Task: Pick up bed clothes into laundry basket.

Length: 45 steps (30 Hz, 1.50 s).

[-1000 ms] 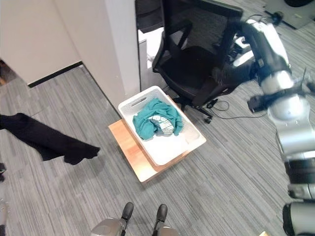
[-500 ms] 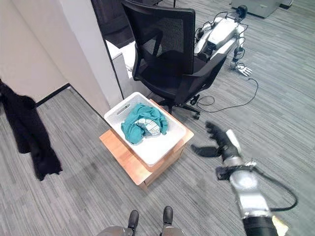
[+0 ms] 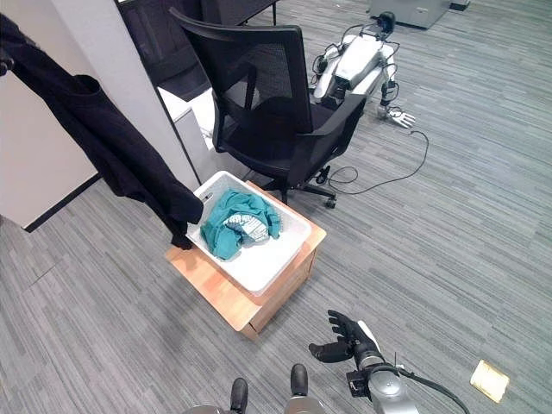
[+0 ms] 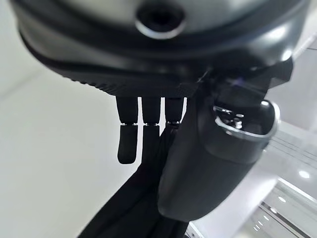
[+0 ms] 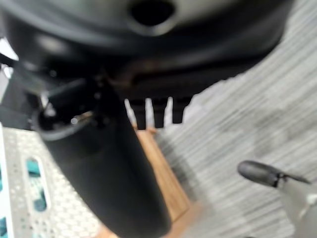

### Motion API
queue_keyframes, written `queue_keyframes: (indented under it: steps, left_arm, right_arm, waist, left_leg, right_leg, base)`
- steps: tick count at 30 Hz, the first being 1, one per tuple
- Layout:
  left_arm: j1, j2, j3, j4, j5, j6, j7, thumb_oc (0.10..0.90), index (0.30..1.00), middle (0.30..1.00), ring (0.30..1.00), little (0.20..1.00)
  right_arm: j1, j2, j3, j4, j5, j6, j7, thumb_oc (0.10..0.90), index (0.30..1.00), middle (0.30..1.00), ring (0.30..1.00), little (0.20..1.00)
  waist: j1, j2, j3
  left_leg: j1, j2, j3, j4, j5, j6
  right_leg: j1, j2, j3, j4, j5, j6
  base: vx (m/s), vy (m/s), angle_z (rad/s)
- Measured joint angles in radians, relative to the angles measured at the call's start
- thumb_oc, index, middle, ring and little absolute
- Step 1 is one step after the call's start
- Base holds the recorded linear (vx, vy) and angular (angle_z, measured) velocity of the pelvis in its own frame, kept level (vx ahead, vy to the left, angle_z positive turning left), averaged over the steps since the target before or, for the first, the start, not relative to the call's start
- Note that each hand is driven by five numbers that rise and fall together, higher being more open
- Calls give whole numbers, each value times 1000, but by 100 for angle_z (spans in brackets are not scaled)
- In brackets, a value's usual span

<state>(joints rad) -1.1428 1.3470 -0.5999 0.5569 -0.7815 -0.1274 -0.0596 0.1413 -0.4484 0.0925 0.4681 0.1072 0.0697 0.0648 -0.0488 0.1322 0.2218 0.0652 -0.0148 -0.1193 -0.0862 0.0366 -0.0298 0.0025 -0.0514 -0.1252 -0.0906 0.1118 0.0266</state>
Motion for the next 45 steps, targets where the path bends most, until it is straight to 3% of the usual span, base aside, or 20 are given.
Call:
queue_keyframes:
  steps: [7,10,18,29,41,45]
  left_arm:
    - [-279,35,-222,-26,0,-32,0,400,300,300,300,300]
    - [-444,44,-385,-6,5,-39,0,400,300,300,300,300]
    - [-478,-3,-422,69,7,-43,0,400,300,300,300,300]
    - [-478,-58,-426,113,10,-38,0,400,300,300,300,300]
    - [-491,-92,-478,146,29,-25,0,400,300,300,300,300]
    - [-560,-92,-541,158,30,-23,0,400,300,300,300,300]
  right_arm:
    - [7,32,11,38,-30,1,20,800,900,900,900,900]
    - [11,33,16,38,-30,1,20,800,900,900,900,900]
    - [14,32,16,35,-29,1,20,800,900,900,900,900]
    - [60,32,15,37,-30,1,19,800,900,900,900,900]
    - [65,33,16,38,-32,1,19,800,900,900,900,900]
    - [66,34,16,38,-37,1,18,800,900,900,900,900]
  waist:
    - [-3,0,-25]
    - [-2,6,-42]
    - [-36,38,-78]
    - [-80,41,-79]
    - [-76,55,-77]
    - [-73,56,-76]
  left_leg:
    - [-12,-3,6,0,-1,-1]
    - [-16,-6,10,0,-1,-1]
    - [-40,-7,32,0,-4,-5]
    - [-57,-7,79,0,-3,-5]
    - [-71,-7,89,0,-3,-5]
    - [-71,-8,89,0,-3,-5]
  right_leg:
    - [-14,-3,5,0,0,0]
    - [-18,-6,6,0,0,0]
    - [-47,-6,21,0,2,1]
    - [-81,-5,54,0,16,3]
    - [-97,-4,64,0,17,4]
    - [-95,-5,61,0,17,4]
  base:
    - [2,1,0]
    - [0,0,0]
    - [5,3,-5]
    - [15,5,-10]
    - [1,0,0]
    - [0,0,0]
